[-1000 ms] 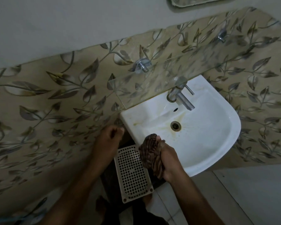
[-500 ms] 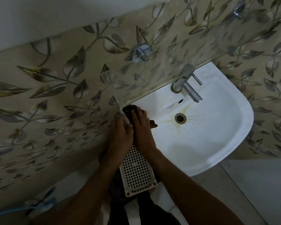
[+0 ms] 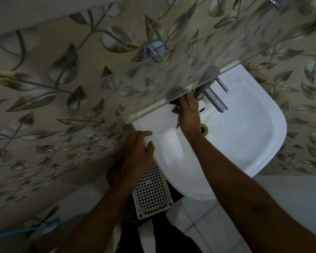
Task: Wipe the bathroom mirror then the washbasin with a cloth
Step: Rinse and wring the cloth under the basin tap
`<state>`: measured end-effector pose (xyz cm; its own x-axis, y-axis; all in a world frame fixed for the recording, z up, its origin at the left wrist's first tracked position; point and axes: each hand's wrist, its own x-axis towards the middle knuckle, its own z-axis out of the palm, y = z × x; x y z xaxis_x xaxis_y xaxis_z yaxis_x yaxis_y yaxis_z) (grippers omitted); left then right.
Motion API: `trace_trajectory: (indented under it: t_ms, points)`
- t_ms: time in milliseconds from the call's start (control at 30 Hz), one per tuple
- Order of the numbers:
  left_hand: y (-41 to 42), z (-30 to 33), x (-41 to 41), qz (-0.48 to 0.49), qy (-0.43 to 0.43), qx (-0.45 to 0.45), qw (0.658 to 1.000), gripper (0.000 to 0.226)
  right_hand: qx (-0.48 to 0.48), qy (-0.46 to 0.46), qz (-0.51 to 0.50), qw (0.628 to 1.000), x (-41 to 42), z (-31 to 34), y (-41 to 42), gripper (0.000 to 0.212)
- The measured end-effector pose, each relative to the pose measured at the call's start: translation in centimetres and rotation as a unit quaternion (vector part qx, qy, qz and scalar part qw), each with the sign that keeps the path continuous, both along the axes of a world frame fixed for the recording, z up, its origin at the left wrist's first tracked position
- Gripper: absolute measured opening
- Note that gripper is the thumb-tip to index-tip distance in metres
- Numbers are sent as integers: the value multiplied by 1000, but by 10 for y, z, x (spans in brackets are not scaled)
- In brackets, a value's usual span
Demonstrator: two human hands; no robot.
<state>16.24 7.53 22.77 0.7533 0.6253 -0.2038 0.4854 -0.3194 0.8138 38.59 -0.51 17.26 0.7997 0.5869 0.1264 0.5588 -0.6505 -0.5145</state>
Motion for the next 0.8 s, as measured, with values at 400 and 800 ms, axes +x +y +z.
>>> trace_trajectory:
  t_ms: [400, 800]
  points:
    - [-2, -3, -6, 57, -5, -55, 997, 31, 55, -56, 211, 974, -56, -7, 9, 41]
    - [1, -9, -16, 79, -6, -80, 994, 42, 16, 32, 125, 992, -110, 23, 27, 52]
